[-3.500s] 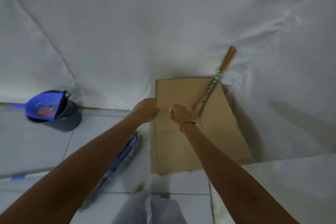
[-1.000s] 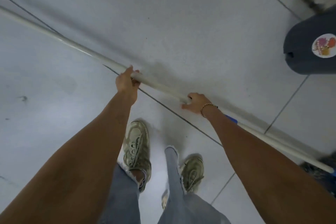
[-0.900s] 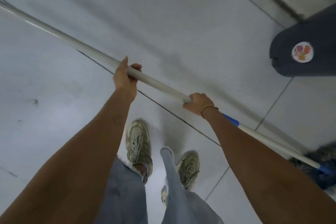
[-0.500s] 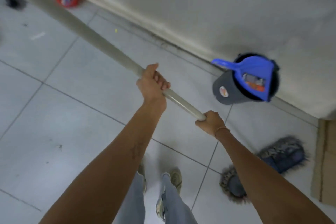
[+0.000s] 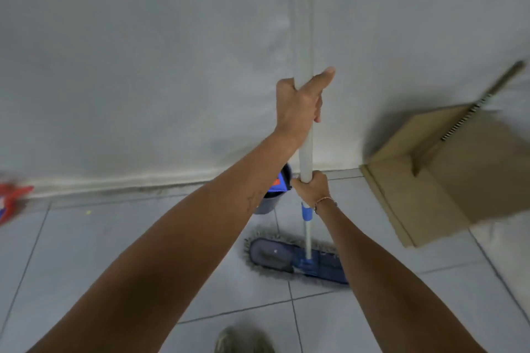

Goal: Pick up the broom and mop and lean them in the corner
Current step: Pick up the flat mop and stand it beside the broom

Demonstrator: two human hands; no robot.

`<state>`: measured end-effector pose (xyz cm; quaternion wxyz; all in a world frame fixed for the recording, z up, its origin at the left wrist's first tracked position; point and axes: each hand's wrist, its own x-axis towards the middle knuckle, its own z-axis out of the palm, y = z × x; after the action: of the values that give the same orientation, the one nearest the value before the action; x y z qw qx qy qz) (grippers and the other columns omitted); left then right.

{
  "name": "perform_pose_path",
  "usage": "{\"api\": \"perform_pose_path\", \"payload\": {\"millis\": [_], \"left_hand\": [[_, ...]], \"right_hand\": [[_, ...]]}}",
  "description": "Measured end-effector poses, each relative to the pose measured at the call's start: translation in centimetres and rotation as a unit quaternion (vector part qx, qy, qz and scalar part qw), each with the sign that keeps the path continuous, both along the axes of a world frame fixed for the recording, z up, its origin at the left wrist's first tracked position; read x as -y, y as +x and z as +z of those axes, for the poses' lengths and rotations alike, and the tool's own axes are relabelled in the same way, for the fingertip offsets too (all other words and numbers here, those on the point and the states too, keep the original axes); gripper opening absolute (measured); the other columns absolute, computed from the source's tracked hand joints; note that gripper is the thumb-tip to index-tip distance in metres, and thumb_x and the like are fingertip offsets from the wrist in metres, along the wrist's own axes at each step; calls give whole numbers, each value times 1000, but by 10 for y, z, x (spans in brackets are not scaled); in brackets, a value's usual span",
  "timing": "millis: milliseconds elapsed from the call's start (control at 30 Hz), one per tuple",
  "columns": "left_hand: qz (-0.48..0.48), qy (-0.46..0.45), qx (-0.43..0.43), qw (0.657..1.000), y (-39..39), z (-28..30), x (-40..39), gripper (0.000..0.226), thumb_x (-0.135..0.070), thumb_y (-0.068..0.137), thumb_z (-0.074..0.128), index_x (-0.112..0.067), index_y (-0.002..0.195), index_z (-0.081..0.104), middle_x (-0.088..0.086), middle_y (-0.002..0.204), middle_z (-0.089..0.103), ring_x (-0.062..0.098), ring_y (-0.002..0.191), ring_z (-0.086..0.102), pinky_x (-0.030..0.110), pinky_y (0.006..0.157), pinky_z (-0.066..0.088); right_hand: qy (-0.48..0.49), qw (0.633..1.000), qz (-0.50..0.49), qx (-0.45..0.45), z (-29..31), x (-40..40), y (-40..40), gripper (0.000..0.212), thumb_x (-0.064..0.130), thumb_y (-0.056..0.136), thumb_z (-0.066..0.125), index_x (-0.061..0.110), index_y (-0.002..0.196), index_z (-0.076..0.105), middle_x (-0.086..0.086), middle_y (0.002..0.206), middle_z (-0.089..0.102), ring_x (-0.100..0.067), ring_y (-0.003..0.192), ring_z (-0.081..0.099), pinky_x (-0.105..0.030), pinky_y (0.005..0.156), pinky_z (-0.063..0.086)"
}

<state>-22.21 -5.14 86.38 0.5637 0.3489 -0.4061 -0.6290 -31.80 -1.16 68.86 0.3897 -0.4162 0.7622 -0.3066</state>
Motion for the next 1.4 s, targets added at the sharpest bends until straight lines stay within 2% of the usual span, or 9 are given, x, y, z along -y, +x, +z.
{"api": "perform_pose_path", "payload": {"millis": [67,167,333,400,600,900,1033,1200,1400], "left_hand": [[-56,-26,20,998,-41,19,-6,53,-21,83,69,-15,44,33,-5,35,29,13,32,25,27,42,27],[-109,-41,48,992,-94,26,-16,52,-29,81,71,-16,45,37,-6,34,33,14,32,29,26,40,28],[-180,-84,67,978,-200,46,-40,49,-34,81,69,-13,49,38,0,41,33,14,35,31,28,42,28],[-184,-103,79,974,-247,56,-47,49,-38,80,68,-12,49,41,-1,40,35,15,35,34,29,44,30],[-181,-125,101,970,-395,71,-58,49,-28,84,66,-17,44,41,-9,33,37,9,28,36,24,38,33],[-174,-129,105,971,-553,87,-50,43,-23,82,61,-14,47,39,5,44,33,15,32,32,24,39,33],[-162,-134,96,973,-617,95,-27,40,-23,81,62,-12,50,41,6,46,35,15,33,34,23,38,33],[-136,-136,94,977,-701,87,25,38,-23,81,63,-12,52,42,7,48,37,16,38,35,25,40,33],[-116,-127,102,980,-806,74,96,41,-23,81,65,-14,47,43,1,43,40,19,38,40,28,42,34]], "right_hand": [[-19,999,-45,19,13,-8,-28,21,10,69,65,6,56,50,-12,60,52,-22,56,46,-30,52,40],[-40,994,-96,38,24,-23,-65,27,6,72,64,10,49,50,-9,52,53,-20,50,49,-29,54,44],[-53,985,-156,48,42,-47,-155,26,7,72,63,11,50,50,-6,53,55,-19,52,52,-30,57,47],[-61,980,-179,56,47,-53,-200,23,8,72,63,11,53,51,-6,54,57,-19,54,53,-30,60,48],[-74,974,-201,66,54,-65,-340,26,15,77,63,15,53,51,-1,53,56,-12,50,51,-24,57,47],[-78,973,-198,86,66,-57,-504,28,10,75,62,13,51,47,-3,51,50,-16,49,46,-28,54,43],[-91,972,-201,78,75,-34,-566,27,8,73,63,12,51,48,-3,52,52,-14,48,47,-24,54,44],[-86,973,-194,88,69,20,-648,19,9,74,67,8,63,51,-4,54,53,-15,50,50,-25,54,44],[-74,974,-191,91,55,94,-749,27,6,75,64,8,54,47,-5,52,50,-15,48,47,-26,55,43]]}}
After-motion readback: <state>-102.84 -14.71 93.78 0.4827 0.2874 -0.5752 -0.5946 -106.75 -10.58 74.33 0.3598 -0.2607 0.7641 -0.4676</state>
